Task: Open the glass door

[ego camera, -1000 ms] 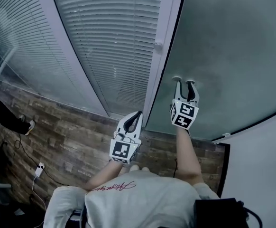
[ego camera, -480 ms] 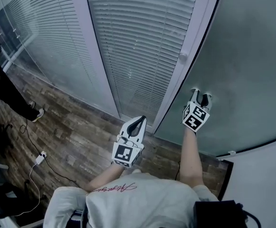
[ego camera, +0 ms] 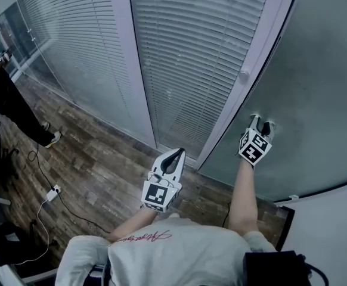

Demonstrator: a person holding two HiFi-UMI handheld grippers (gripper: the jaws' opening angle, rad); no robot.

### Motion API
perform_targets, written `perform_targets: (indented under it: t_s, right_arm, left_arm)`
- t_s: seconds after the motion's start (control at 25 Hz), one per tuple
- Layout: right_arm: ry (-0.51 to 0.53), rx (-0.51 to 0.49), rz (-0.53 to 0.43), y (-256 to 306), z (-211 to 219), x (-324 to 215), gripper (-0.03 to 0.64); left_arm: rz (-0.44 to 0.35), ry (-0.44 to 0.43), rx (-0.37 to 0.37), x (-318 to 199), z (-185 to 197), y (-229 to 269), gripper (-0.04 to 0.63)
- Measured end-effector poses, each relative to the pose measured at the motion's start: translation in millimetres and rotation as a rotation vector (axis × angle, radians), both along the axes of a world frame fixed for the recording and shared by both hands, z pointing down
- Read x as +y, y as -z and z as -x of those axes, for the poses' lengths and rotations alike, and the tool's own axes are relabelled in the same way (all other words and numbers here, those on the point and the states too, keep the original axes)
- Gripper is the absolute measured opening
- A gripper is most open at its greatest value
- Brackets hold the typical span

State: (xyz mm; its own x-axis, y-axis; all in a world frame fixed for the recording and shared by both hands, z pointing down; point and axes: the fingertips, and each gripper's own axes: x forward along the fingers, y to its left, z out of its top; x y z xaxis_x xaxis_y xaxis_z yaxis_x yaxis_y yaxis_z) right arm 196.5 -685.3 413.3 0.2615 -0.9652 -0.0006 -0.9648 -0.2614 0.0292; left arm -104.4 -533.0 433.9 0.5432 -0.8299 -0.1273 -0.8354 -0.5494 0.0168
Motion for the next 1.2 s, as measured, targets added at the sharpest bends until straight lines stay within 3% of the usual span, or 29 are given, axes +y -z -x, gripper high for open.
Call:
perform_targets:
  t_s: [1.2]
  right_arm:
    - [0.047, 0.006, -0.055, 9.3, 30.6, 92.9, 0.132]
  left_arm:
    - [-0.035, -0.116, 0.018, 31.3, -5.6, 12.5, 0.017]
